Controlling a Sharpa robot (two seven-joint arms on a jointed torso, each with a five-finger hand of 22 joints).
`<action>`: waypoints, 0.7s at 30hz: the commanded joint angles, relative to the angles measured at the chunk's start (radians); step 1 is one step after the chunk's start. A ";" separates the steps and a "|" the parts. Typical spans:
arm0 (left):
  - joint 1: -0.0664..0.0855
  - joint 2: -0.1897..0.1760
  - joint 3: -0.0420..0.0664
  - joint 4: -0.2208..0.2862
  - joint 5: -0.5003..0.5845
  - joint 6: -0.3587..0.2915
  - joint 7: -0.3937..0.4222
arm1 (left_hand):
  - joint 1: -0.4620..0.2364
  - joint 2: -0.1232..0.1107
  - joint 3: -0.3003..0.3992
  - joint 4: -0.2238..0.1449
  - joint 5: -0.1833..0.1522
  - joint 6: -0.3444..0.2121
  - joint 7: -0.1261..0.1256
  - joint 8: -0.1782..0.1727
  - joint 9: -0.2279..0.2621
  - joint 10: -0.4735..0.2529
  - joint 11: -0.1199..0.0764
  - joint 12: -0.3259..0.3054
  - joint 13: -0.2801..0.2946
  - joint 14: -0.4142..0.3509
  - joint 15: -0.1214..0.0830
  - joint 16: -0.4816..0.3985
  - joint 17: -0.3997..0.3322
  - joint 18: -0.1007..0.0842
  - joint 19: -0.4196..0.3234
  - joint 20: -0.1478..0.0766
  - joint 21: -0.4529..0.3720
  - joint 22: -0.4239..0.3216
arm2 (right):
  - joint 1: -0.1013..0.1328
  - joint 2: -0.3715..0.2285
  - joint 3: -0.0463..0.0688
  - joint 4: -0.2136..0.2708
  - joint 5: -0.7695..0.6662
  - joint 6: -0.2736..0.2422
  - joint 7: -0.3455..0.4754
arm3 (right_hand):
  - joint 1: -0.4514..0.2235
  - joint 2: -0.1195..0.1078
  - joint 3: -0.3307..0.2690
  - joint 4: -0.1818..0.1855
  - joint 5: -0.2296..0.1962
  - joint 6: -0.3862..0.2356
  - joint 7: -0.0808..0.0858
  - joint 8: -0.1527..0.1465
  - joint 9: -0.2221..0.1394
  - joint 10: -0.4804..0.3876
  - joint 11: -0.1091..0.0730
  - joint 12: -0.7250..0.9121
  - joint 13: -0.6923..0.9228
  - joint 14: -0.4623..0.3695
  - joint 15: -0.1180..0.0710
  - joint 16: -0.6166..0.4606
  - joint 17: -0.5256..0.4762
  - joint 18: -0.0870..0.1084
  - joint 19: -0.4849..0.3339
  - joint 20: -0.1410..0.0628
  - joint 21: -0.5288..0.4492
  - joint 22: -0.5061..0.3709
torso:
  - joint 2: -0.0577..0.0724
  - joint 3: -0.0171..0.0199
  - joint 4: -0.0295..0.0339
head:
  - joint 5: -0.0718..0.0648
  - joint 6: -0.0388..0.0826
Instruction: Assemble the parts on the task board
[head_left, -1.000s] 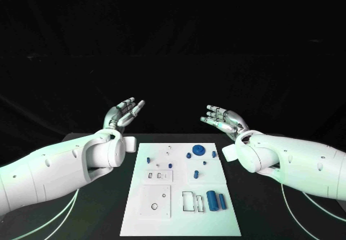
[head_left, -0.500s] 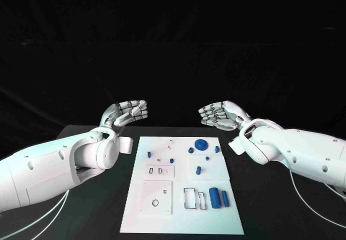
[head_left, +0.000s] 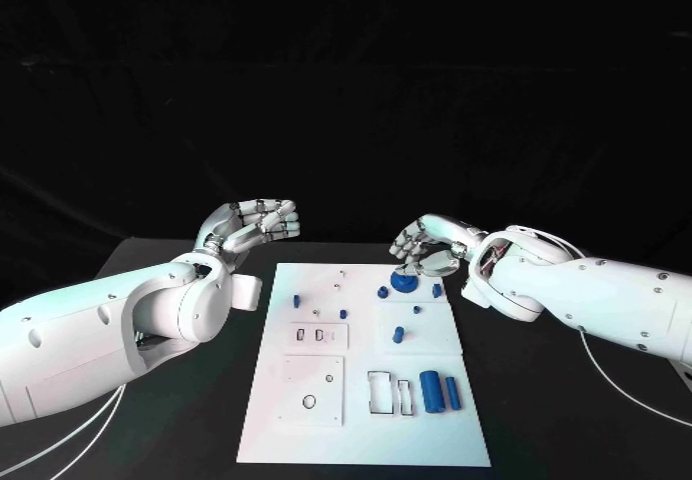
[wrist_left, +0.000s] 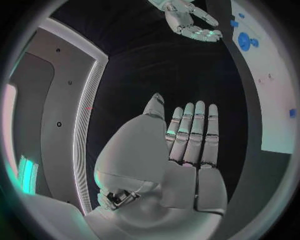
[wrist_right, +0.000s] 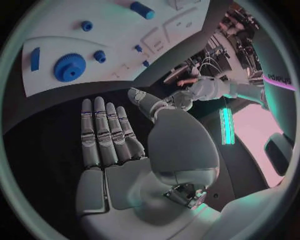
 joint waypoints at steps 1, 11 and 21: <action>0.002 -0.002 0.001 0.016 -0.021 0.041 -0.002 | 0.007 0.002 -0.008 0.002 -0.001 0.005 0.009 0.002 0.000 0.004 0.001 0.002 0.001 0.006 -0.001 0.003 0.002 0.010 0.007 0.000 0.003 -0.002 | 0.002 0.005 0.000 0.009 -0.256 0.078 -0.097 | 0.007 -0.008 -0.020 0.009 0.012 0.015 -0.017 -0.001 0.003 0.044 -0.024 -0.001 0.006 0.124 -0.041 0.063 0.067 0.006 0.112 -0.042 0.051 0.022 | 0.019 -0.0044 0.0035 | -0.006 -0.002; 0.002 -0.020 0.001 0.059 -0.030 0.055 -0.007 | 0.000 0.001 -0.019 0.006 -0.005 0.005 0.010 0.002 0.000 0.003 0.002 -0.003 0.000 0.008 -0.001 0.003 0.005 0.010 0.009 -0.001 0.002 -0.004 | 0.003 0.038 0.000 0.016 -0.365 0.071 -0.145 | 0.001 -0.030 0.010 0.045 0.022 0.084 -0.069 0.003 0.038 0.170 -0.084 -0.007 0.061 0.374 -0.119 0.503 0.471 -0.002 0.330 -0.138 0.305 0.181 | 0.039 -0.0055 0.0063 | -0.012 0.000; 0.002 -0.038 0.001 0.100 -0.032 0.065 -0.019 | -0.005 0.003 -0.026 0.011 -0.007 0.006 0.010 0.002 0.001 0.005 0.002 -0.006 0.001 0.013 -0.001 0.005 0.008 0.010 0.012 -0.001 0.002 -0.006 | -0.003 0.067 0.000 -0.006 -0.380 0.060 -0.161 | -0.001 -0.059 0.071 0.085 0.044 0.081 -0.062 0.002 0.100 0.142 -0.077 -0.023 0.109 0.389 -0.109 0.987 0.910 -0.034 0.334 -0.136 0.661 0.565 | 0.054 -0.0064 0.0113 | -0.014 0.002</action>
